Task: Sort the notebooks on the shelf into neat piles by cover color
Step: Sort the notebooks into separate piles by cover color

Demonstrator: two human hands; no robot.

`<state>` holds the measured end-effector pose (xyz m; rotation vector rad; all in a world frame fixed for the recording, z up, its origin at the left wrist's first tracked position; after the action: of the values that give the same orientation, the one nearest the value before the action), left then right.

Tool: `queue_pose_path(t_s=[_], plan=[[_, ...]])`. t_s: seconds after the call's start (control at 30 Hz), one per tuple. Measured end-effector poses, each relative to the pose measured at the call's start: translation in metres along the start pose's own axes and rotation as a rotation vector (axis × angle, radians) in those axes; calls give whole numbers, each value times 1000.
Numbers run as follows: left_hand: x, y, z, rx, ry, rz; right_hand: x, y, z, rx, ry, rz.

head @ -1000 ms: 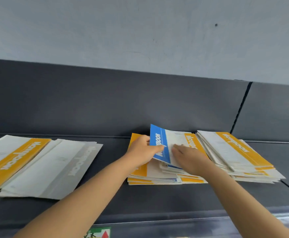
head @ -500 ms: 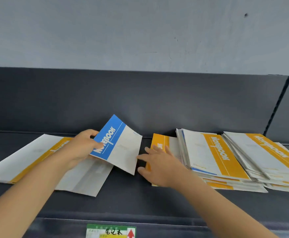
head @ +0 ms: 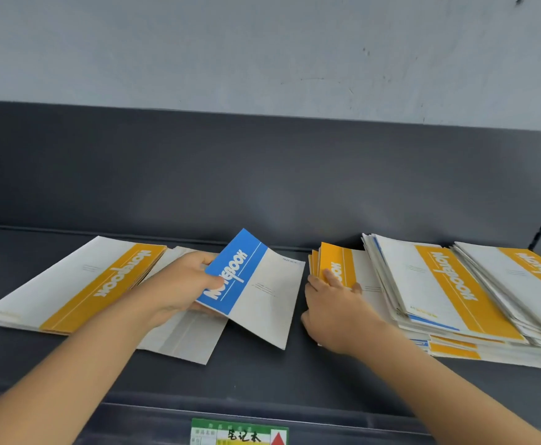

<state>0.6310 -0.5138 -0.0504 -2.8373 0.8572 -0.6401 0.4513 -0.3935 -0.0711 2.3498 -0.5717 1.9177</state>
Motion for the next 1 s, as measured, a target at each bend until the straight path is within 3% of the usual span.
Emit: queue_pose_path(t_s=[0.23, 0.4, 0.53, 0.63, 0.7, 0.8, 0.9, 1.0], plan=[[-14, 3, 3, -14, 67, 26, -4, -7, -17, 59, -59, 31], [21, -6, -10, -32, 194, 100, 0, -10, -18, 66, -61, 57], [59, -9, -43, -54, 383, 150, 16, -14, -27, 54, 299, -189], [59, -7, -68, -105, 485, 226, 40, -21, -23, 192, 383, -384], [42, -4, -81, -166, 448, 268, 54, -17, -16, 248, 570, -425], [10, 15, -88, -298, 376, 194, 61, 0, -3, 179, 785, -311], [-8, 44, -69, -345, 326, 100, 49, 15, -1, 39, 741, -232], [-2, 61, -41, -399, 566, 0, 41, 19, -17, -163, 642, -212]])
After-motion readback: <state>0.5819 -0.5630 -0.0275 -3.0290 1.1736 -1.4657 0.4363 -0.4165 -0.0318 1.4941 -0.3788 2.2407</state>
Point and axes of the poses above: each hand's wrist, its own y-axis towards the middle knuckle, its own x-axis out of the back of the hand, z = x × y, the point moved 3 cm from there along y, towards the middle knuckle, and after that the axes turned 3 degrees about -y, right-handed, at the moved point
